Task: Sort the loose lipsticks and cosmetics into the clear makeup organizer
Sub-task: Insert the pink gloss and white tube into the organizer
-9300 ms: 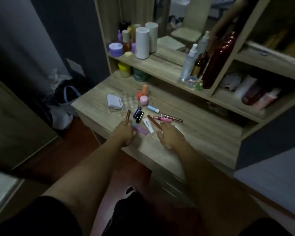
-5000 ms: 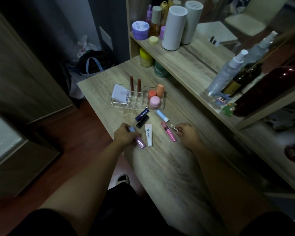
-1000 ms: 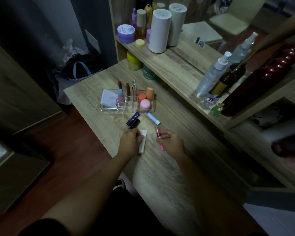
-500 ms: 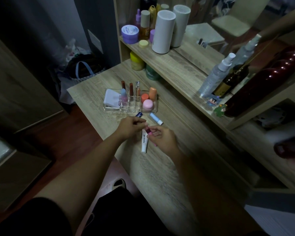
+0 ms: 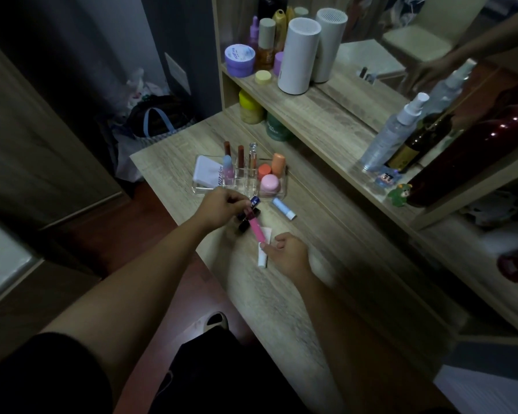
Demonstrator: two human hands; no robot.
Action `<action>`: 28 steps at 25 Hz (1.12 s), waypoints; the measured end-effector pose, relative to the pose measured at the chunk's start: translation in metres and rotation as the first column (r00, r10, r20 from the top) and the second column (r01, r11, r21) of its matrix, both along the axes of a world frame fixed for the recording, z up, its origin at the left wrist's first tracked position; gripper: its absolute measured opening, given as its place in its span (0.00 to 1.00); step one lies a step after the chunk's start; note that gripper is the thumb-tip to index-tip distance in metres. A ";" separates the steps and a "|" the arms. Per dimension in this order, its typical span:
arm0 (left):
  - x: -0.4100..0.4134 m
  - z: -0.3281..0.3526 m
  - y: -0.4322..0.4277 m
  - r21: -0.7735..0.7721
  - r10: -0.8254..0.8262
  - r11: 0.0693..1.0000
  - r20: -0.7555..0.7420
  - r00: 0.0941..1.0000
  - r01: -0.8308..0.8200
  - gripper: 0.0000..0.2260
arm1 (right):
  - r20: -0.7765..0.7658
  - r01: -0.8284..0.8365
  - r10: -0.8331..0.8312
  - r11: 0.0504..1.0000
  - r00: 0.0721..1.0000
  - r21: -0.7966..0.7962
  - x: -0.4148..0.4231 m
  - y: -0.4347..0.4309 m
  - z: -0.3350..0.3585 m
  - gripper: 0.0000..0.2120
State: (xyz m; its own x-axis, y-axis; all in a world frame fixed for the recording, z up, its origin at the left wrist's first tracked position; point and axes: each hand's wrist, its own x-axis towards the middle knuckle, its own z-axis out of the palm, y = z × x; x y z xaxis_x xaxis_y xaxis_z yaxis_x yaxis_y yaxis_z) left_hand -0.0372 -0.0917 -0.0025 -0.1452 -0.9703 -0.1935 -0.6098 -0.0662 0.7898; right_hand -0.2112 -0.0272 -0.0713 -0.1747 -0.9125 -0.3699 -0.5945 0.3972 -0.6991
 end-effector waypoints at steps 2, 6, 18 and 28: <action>0.007 0.007 -0.005 -0.020 -0.026 0.999 0.032 0.999 0.026 0.08 | -0.046 -0.018 0.017 0.999 0.999 -0.031 0.009 -0.003 0.000 0.20; 0.016 0.016 -0.013 -0.067 -0.070 0.995 0.142 0.987 0.080 0.09 | -0.025 -0.049 0.050 0.998 0.998 0.043 0.013 -0.015 0.005 0.22; 0.025 0.042 -0.052 -0.371 -0.065 0.918 0.213 0.975 0.142 0.08 | 0.272 0.127 -0.052 0.955 0.961 -0.267 0.001 -0.081 0.073 0.12; 0.022 0.030 -0.089 -0.412 -0.153 0.855 0.377 0.913 0.314 0.11 | 0.203 0.082 -0.003 0.921 0.979 -0.381 0.024 -0.126 0.055 0.12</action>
